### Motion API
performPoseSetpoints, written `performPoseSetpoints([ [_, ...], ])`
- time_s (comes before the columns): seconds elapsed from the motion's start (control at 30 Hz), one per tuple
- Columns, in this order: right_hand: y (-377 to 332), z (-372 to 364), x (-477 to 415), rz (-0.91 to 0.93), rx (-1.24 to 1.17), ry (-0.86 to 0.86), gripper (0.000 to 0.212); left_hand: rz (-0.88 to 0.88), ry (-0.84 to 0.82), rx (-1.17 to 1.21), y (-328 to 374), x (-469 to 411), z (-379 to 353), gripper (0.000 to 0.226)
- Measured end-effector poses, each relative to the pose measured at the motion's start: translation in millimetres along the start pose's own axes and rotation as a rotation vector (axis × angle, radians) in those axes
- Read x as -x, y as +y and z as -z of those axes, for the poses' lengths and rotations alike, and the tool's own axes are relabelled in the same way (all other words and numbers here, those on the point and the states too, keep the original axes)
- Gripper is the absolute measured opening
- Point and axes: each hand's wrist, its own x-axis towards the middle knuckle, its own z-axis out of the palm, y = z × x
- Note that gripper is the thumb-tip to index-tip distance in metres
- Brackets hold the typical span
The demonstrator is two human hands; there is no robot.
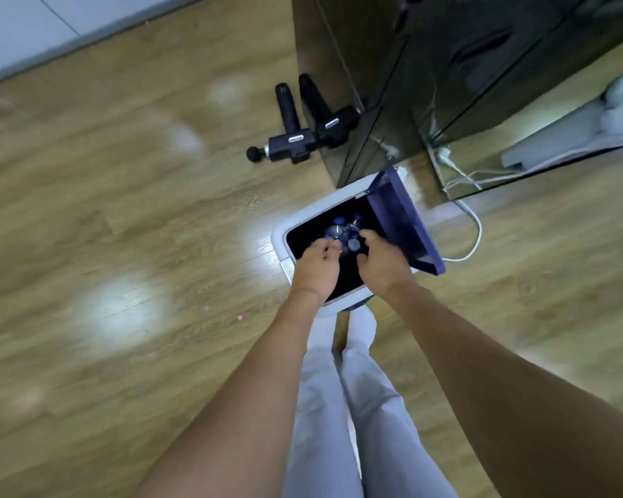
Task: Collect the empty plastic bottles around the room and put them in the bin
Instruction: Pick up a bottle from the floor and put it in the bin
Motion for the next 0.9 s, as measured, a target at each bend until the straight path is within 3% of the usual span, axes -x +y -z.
performPoseSetpoints([
  [0.23,-52,90,80,0.093,-0.31,0.245,0.038,-0.255,0.074,-0.011,108,77,24,0.027],
  [0.47,-73,213,189,0.245,-0.51,0.483,0.042,-0.585,-0.012,0.036,230,175,43,0.015],
  [0.77,-42,338,340,0.32,-0.645,0.892,0.037,-1.007,-0.213,0.024,342,321,-26,0.031],
  [0.9,-5,367,408,0.336,-0.727,1.074,0.028,-1.099,-0.325,0.038,362,383,-73,0.034],
])
